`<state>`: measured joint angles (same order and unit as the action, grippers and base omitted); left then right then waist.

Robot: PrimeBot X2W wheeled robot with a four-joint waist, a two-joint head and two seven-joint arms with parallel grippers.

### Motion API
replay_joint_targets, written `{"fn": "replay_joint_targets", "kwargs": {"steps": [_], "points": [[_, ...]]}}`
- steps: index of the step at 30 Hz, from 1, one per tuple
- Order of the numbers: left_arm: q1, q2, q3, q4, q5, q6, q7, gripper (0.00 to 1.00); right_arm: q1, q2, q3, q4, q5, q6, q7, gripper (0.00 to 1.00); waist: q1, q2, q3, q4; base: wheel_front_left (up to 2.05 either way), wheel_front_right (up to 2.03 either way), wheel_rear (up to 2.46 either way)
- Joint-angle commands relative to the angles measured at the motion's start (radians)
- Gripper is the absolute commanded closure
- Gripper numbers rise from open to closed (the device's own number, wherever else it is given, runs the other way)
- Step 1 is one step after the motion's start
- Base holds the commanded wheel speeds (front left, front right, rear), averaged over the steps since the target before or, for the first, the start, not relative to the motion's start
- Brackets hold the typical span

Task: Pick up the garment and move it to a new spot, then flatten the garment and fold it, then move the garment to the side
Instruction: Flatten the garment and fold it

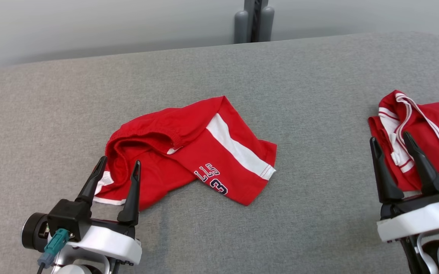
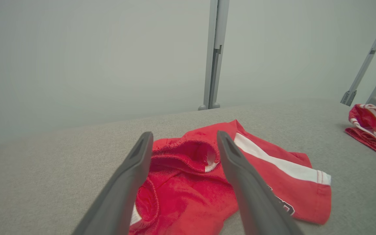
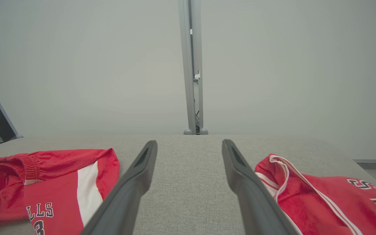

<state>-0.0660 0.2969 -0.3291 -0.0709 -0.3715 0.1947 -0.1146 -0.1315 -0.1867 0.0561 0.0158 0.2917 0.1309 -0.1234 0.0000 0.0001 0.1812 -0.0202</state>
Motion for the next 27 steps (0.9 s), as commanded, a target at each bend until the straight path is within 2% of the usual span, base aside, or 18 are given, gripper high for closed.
{"fn": "replay_joint_targets", "kwargs": {"steps": [1, 6, 12, 16, 21, 24, 27], "points": [[0.008, 0.008, 0.002, -0.005, -0.004, 0.004, 0.002, 0.0, 0.029, 0.017, -0.013, -0.05, -0.018, 0.0, 0.022, 0.0, 0.0, -0.0001, -0.01, -0.013, 0.0, 0.0, 0.0], [0.0, 0.014, -0.004, -0.012, -0.003, 0.002, 0.011, 0.0, 0.084, 0.058, -0.037, -0.149, -0.041, 0.0, 0.073, 0.0, 0.0, -0.0001, -0.009, -0.017, 0.0, 0.0, 0.0], [-0.038, 0.019, -0.006, -0.02, 0.007, 0.0, 0.006, 0.0, 0.095, 0.072, -0.042, -0.196, -0.051, 0.0, 0.102, 0.0, 0.0, -0.0001, 0.001, -0.021, 0.0, 0.0, 0.0], [-0.095, 0.016, -0.03, -0.012, 0.011, -0.03, 0.021, 0.0, 0.083, 0.08, -0.034, -0.213, -0.047, 0.0, 0.106, 0.0, 0.0, -0.0001, 0.024, -0.041, 0.0, 0.0, 0.0], [-0.187, -0.006, -0.095, 0.108, -0.042, -0.104, 0.159, 0.0, 0.07, 0.094, 0.0, -0.192, -0.03, 0.0, 0.101, 0.0, 0.0, -0.0001, 0.068, -0.1, 0.0, 0.0, 0.0], [-0.214, -0.011, -0.093, 0.176, -0.075, -0.122, 0.206, 0.0, 0.06, 0.099, 0.011, -0.174, -0.021, 0.0, 0.09, 0.0, 0.0, -0.0001, 0.088, -0.131, 0.0, 0.0, 0.0], [-0.243, -0.008, -0.076, 0.227, -0.082, -0.111, 0.21, 0.0, 0.055, 0.103, 0.014, -0.157, -0.015, 0.0, 0.075, 0.0, 0.0, -0.0001, 0.105, -0.154, 0.0, 0.0, 0.0]]}}
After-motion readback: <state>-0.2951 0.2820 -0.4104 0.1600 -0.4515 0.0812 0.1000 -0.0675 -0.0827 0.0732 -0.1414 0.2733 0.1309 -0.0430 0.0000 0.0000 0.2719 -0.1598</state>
